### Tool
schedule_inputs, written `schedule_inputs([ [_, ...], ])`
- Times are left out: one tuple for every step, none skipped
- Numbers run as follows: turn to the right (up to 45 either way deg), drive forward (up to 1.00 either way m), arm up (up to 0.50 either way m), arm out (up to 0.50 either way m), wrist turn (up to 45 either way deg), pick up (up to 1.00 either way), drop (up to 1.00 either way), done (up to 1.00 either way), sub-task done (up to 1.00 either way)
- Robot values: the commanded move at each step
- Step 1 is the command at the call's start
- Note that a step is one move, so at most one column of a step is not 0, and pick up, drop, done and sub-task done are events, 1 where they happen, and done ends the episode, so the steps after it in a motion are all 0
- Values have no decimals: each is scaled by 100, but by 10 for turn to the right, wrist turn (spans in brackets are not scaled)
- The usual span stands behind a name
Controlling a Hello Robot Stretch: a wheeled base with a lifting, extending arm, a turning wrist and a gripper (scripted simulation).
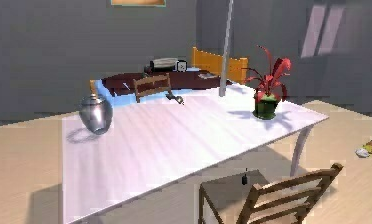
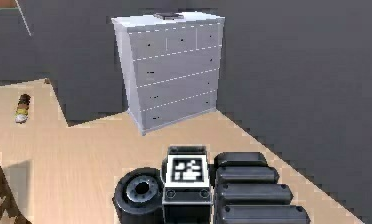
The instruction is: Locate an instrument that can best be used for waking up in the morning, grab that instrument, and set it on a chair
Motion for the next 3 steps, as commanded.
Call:
schedule_inputs([
  [-30,0,0,0,0,0,0,0,0],
  [450,0,0,0,0,0,0,0,0],
  [120,0,0,0,0,0,0,0,0],
])
